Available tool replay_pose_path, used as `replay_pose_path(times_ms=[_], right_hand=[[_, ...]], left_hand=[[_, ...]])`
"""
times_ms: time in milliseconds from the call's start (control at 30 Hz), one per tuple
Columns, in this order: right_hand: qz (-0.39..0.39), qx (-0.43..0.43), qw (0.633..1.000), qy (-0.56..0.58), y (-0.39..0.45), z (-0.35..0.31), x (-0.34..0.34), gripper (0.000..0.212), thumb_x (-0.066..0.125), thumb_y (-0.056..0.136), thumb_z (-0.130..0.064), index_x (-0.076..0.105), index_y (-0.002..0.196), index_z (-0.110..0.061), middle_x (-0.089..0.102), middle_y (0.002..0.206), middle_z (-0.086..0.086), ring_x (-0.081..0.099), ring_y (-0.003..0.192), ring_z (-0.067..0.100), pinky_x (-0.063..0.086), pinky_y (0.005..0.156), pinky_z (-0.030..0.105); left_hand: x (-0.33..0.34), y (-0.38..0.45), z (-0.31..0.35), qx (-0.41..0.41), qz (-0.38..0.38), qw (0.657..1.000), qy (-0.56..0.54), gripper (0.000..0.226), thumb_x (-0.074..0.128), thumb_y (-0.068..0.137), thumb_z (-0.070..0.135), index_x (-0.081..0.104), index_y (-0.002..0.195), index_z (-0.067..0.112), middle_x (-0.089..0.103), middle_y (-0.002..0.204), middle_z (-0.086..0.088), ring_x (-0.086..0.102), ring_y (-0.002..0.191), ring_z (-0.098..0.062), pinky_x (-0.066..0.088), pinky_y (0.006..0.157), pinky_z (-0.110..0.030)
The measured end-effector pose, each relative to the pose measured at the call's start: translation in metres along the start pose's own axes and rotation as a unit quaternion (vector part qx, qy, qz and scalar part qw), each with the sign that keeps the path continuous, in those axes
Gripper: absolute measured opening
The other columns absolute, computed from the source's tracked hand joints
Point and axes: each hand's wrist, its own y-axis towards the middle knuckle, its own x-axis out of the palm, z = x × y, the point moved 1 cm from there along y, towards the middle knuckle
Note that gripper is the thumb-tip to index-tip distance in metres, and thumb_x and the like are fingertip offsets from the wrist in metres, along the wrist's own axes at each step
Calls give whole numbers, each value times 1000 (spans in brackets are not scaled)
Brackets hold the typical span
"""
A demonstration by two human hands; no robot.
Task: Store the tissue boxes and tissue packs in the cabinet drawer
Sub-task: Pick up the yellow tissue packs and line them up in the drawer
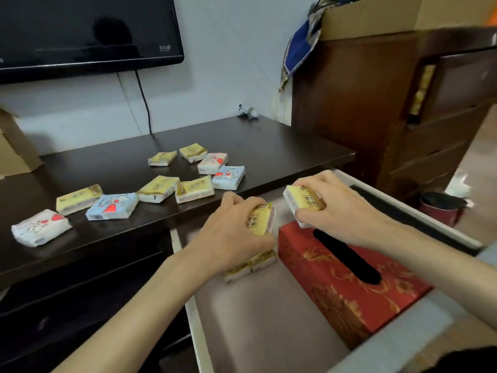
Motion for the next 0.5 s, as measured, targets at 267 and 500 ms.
replay_pose_path(times_ms=[267,500], right_hand=[[-13,63,996,-66,-46,57,-27,68,60,80,-65,45,143,-44,45,132,-16,53,115,14,51,93,45],[-13,74,997,-27,-51,74,-30,56,63,87,-58,48,139,-43,49,127,-11,54,112,13,51,92,42]], left_hand=[[32,21,39,85,-37,996,-14,84,76,74,19,40,149,22,58,127,8,50,117,-1,40,93,-16],[36,28,54,143,-88,981,-93,78,54,78,-19,47,143,23,39,150,11,18,149,-9,17,116,-20]])
